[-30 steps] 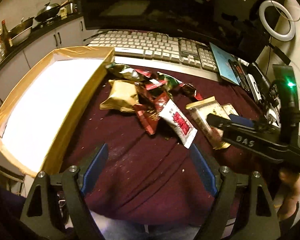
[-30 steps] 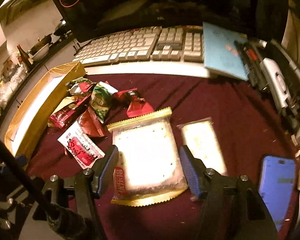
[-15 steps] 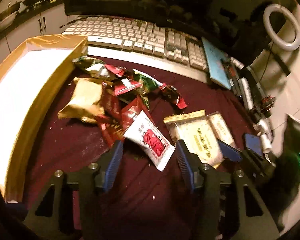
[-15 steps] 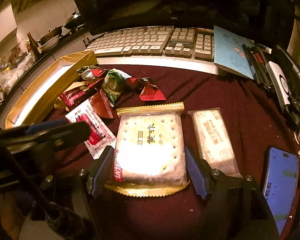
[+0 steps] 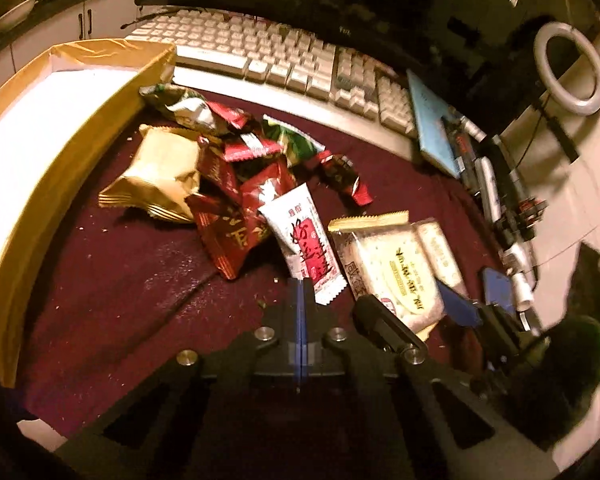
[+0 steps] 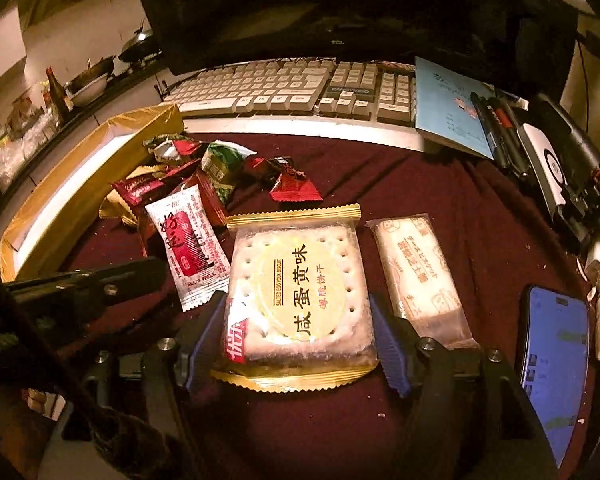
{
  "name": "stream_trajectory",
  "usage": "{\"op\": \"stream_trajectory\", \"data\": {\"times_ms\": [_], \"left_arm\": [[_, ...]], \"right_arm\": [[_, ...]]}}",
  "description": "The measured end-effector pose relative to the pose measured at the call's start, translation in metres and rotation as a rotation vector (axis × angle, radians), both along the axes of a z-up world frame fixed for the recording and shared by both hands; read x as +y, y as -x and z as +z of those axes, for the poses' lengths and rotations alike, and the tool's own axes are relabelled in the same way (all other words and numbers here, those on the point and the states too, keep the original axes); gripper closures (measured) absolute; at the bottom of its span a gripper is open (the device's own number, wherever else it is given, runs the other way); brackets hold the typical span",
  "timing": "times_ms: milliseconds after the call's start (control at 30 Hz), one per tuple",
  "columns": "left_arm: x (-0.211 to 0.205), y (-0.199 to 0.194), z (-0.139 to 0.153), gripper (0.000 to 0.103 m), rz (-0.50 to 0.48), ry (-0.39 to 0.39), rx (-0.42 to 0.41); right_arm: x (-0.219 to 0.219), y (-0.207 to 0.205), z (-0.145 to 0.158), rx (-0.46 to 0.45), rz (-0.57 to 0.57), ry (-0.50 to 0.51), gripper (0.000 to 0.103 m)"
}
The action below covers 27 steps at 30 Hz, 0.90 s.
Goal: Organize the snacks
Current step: 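Grasp the red-and-white candy stick with the left gripper while the right gripper holds the cracker pack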
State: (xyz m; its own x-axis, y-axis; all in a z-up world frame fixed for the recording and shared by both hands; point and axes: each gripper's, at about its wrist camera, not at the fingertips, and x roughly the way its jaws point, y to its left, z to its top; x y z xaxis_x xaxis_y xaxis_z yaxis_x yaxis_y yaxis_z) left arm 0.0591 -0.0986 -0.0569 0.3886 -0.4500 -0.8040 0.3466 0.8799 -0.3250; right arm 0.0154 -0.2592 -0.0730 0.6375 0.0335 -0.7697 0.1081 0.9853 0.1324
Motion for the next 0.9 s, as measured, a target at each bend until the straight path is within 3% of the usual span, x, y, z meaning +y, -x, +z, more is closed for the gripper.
{"op": "stream_trajectory", "data": {"times_ms": [167, 233, 300, 367, 467, 533, 600, 767, 900], "left_arm": [[0.005, -0.002, -0.001, 0.103, 0.003, 0.003, -0.002], [0.007, -0.003, -0.004, 0.093, 0.007, 0.033, 0.032], [0.004, -0.003, -0.006, 0.050, -0.009, 0.063, 0.052], [-0.001, -0.003, -0.002, 0.042, -0.015, 0.064, 0.013], [-0.015, -0.010, 0.000, 0.043, -0.036, 0.023, -0.016], [-0.023, -0.017, -0.003, 0.056, -0.046, 0.009, -0.004], [-0.031, -0.021, -0.008, 0.078, -0.052, -0.021, 0.007], [-0.034, -0.022, -0.014, 0.103, -0.034, -0.058, -0.027], [-0.030, -0.020, -0.011, 0.103, -0.049, -0.044, -0.043]], "right_arm": [[-0.006, 0.010, 0.003, -0.029, -0.029, -0.038, 0.034], [-0.010, 0.012, 0.004, -0.041, -0.047, -0.058, 0.034], [-0.016, 0.014, 0.003, -0.048, -0.075, -0.085, 0.034], [-0.022, 0.017, 0.005, -0.067, -0.100, -0.113, 0.034], [-0.029, 0.020, 0.006, -0.084, -0.129, -0.132, 0.034], [-0.032, 0.020, 0.006, -0.090, -0.139, -0.148, 0.034], [-0.032, 0.021, 0.006, -0.094, -0.140, -0.152, 0.034], [-0.023, 0.019, 0.006, -0.093, -0.121, -0.101, 0.034], [-0.028, 0.019, 0.006, -0.095, -0.130, -0.112, 0.034]]}}
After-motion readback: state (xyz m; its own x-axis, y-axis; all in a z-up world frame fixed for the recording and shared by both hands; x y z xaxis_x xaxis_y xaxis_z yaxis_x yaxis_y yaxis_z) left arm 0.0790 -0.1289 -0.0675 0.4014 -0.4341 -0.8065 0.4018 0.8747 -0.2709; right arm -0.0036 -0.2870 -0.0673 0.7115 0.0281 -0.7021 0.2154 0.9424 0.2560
